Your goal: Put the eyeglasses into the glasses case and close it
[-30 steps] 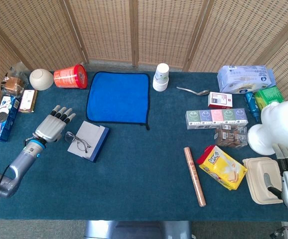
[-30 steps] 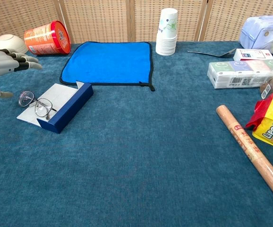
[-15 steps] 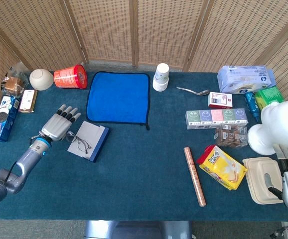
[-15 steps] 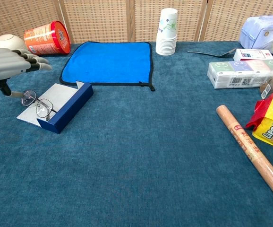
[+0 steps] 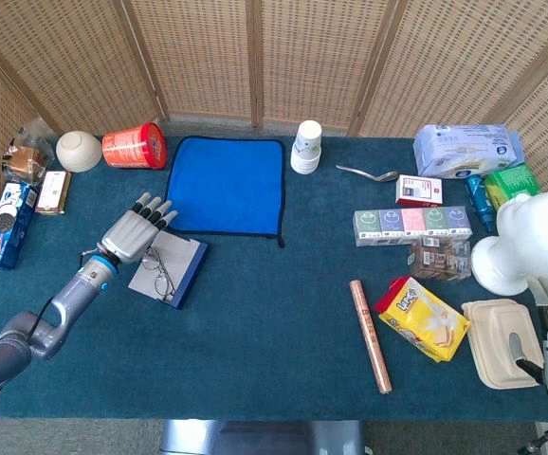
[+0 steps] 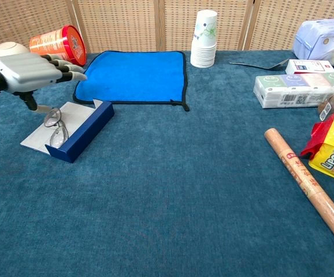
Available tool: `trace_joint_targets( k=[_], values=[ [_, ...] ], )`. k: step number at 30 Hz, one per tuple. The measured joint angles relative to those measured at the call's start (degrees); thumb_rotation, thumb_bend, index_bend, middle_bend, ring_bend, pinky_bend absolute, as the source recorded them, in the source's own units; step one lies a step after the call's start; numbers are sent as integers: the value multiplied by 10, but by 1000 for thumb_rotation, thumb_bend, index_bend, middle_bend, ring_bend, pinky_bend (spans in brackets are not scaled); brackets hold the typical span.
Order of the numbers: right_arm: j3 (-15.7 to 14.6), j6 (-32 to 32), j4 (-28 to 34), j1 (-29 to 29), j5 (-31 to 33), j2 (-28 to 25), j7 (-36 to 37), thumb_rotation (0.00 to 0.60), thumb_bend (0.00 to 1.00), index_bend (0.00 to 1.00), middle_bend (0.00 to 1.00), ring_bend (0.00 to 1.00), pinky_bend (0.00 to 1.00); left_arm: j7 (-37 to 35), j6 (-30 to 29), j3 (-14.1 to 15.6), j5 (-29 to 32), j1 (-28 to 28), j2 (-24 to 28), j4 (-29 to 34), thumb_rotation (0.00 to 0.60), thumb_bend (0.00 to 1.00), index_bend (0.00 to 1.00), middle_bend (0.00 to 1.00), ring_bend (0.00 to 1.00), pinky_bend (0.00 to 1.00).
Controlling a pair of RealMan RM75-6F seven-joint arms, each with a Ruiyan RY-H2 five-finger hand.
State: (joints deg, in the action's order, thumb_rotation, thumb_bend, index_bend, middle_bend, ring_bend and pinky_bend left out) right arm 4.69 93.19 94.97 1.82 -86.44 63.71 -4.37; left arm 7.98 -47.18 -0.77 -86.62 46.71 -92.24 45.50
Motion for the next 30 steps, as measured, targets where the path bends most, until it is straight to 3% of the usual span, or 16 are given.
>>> trace_joint_targets(
  k=[16,30],
  values=[
    [-3,10,-2,10,-3,0,6,600,404,0,75,92,284,-11,-7,-15,-7,36,-20,9,600,270,0,0,0,0],
    [0,-1,1,2,-6,3,2,600,403,0,74,92,283,-24,-33,-2,-1,4,16,26,600,270,0,0,0,0]
  ],
)
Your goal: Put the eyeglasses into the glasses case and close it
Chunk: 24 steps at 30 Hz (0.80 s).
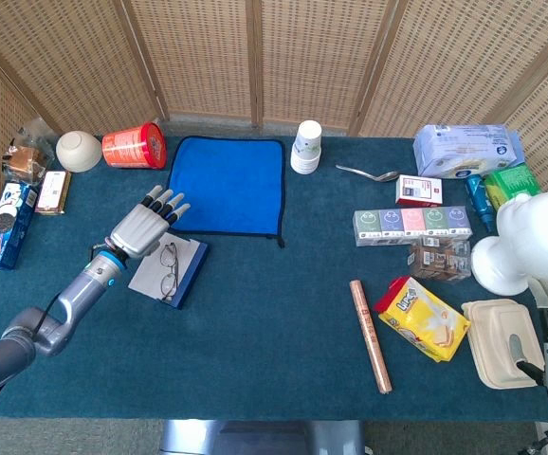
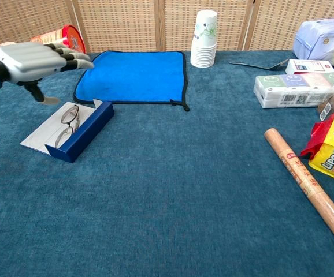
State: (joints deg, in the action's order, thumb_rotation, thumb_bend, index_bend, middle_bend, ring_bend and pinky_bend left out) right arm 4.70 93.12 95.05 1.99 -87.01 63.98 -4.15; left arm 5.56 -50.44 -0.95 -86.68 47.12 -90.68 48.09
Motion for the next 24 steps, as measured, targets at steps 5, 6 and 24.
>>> trace_joint_targets(
  k=[5,6,24],
  values=[
    [1,-3,-3,-3,1,3,1,600,403,0,74,92,284,1,19,12,2,-7,-2,-5,600,270,0,0,0,0],
    [1,-3,-3,-2,1,3,1,600,403,0,73,92,284,1,21,13,2,-7,-4,-6,600,270,0,0,0,0],
    [-2,10,-11,12,6,2,14,600,404,0,74,92,284,13,28,9,-8,15,-39,-26,600,271,0,0,0,0]
  ],
)
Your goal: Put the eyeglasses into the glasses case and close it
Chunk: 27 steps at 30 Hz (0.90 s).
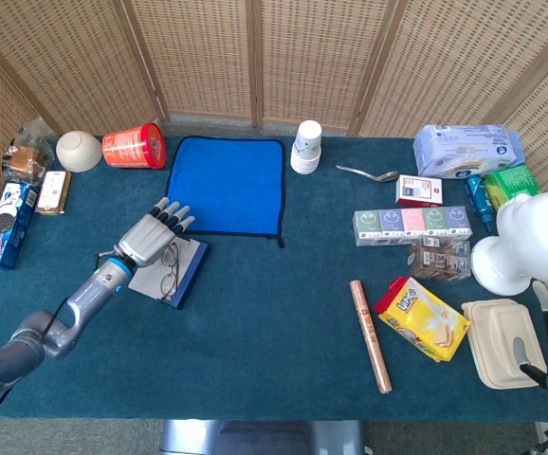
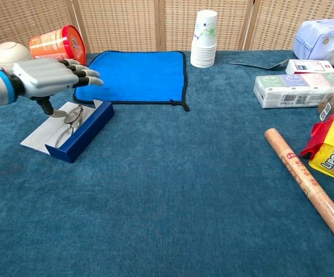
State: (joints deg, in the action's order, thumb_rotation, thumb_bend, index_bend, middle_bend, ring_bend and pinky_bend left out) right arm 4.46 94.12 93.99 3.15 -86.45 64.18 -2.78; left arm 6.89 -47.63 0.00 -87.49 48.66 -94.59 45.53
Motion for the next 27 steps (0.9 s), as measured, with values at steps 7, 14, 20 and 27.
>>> trace_joint_targets(
  k=[7,14,20,27],
  values=[
    [-1,6,-5,6,1,-1,7,600,403,0,74,92,284,5,-1,-4,-8,18,-14,-2,600,270,0,0,0,0],
    [-1,8,-8,9,1,-1,11,600,403,0,73,91,284,7,0,-8,-11,30,-23,0,600,270,0,0,0,0],
    [-2,11,-11,12,0,-1,15,600,404,0,73,92,284,8,-5,-3,-17,31,-19,12,600,270,0,0,0,0],
    [-2,9,-14,11,-3,1,17,600,404,0,72,92,284,13,-22,4,-17,14,7,40,600,270,0,0,0,0]
  ],
)
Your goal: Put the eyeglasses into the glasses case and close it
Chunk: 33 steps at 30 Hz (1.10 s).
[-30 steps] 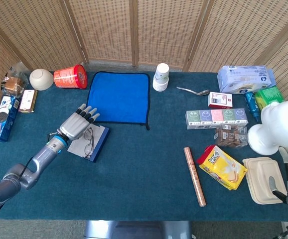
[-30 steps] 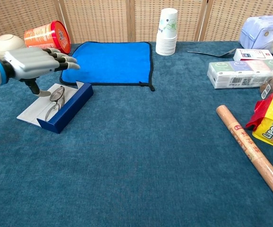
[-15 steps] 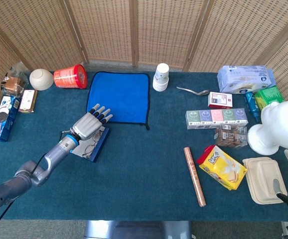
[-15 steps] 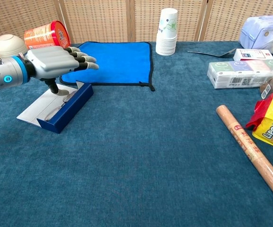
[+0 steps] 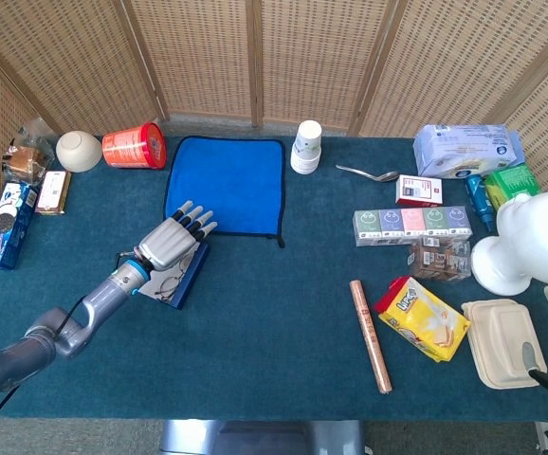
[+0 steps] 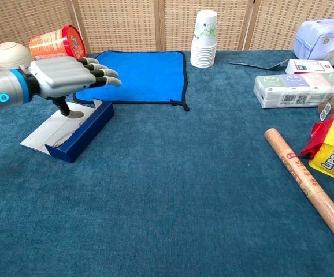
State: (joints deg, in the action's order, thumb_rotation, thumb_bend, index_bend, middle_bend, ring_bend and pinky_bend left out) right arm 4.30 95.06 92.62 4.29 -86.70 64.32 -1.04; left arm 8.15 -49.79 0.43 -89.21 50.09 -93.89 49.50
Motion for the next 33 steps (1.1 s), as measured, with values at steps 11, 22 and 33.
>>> trace_joint_targets(
  k=[11,22,33],
  values=[
    [1,-2,-6,-2,-4,4,6,600,404,0,70,92,284,23,-9,18,5,-31,27,46,600,270,0,0,0,0],
    [-1,5,-11,5,-3,2,13,600,404,0,70,92,284,35,-14,16,-4,-27,24,67,600,271,0,0,0,0],
    [-1,9,-17,8,-5,3,21,600,404,0,70,92,284,43,-16,12,-8,-22,19,88,600,270,0,0,0,0]
  ],
)
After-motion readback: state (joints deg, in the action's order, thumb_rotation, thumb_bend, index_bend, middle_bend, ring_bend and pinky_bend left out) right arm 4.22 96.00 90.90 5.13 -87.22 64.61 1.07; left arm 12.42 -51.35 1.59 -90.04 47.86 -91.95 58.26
